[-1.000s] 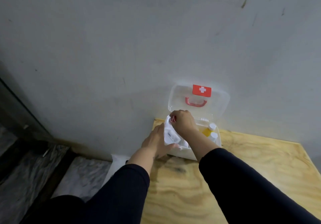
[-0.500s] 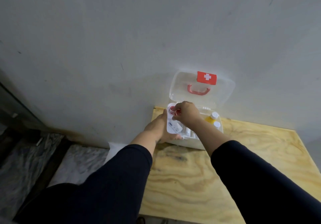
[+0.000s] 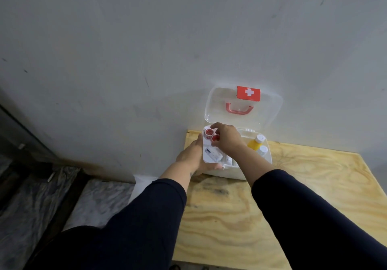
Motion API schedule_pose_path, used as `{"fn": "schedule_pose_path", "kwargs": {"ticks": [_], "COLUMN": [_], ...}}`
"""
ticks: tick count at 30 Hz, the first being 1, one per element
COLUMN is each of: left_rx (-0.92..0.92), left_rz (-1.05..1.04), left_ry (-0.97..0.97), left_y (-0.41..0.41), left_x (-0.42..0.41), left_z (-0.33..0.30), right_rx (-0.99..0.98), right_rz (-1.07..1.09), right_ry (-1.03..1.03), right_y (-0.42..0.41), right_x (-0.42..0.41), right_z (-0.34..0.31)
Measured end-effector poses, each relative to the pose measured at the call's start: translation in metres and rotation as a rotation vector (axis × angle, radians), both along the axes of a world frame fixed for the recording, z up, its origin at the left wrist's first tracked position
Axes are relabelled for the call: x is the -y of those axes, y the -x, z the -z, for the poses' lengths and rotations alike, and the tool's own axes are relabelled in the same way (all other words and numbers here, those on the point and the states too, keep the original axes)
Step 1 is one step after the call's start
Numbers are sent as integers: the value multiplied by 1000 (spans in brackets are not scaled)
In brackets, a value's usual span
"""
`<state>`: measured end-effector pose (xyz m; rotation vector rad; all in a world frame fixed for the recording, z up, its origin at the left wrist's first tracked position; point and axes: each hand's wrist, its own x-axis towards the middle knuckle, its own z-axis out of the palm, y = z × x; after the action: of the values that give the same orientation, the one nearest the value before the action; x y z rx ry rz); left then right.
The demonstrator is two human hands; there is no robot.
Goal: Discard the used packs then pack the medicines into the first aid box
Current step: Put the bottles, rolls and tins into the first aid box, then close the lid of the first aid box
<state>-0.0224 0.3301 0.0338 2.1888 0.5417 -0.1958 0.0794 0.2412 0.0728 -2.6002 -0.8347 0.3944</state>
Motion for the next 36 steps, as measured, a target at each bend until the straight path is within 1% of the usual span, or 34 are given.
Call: {"fn": "schedule_pose_path", "kwargs": {"ticks": [2, 5, 8, 10, 13, 15, 17, 19, 21, 23, 25, 30, 32, 36], "left_rx": [4, -8, -38, 26, 173, 270, 321, 312, 299, 292, 300, 316, 294, 227], "left_rz": [33, 51, -64, -88, -61, -23, 24, 58, 69, 65, 55, 30, 34, 20], "left_ry": [-19, -49, -127, -214, -425, -561, -632, -642, -647, -649, -664, -750, -797, -821], "left_y": [0, -3, -10, -17, -28, -38, -50, -59, -64, -63, -59, -36, -22, 5], "left_x": [-2, -3, -7, -10, -12, -14, -13, -9, -7, -6, -2, 15, 27, 53], "left_z": [-1, -15, -36, -54, -78, -92, -106, -114, -117, -114, -113, -108, -102, -86], "right_rx": [-7, 39, 113, 185, 358, 502, 614, 617, 533, 514, 564, 715, 773, 800], "right_rz": [-13, 14, 115, 164, 211, 213, 188, 168, 164, 141, 119, 22, 12, 20], "right_ry": [-20, -118, -199, -178, -120, -132, -157, -138, -93, -41, -31, -90, -86, -75], "right_y": [-1, 0, -4, -9, -19, -25, -34, -43, -51, -55, -55, -34, -20, 5], "right_x": [2, 14, 36, 52, 69, 73, 69, 63, 56, 53, 57, 81, 93, 110], "right_z": [-3, -13, -22, -29, -45, -58, -69, -78, -84, -83, -82, -74, -67, -51]}}
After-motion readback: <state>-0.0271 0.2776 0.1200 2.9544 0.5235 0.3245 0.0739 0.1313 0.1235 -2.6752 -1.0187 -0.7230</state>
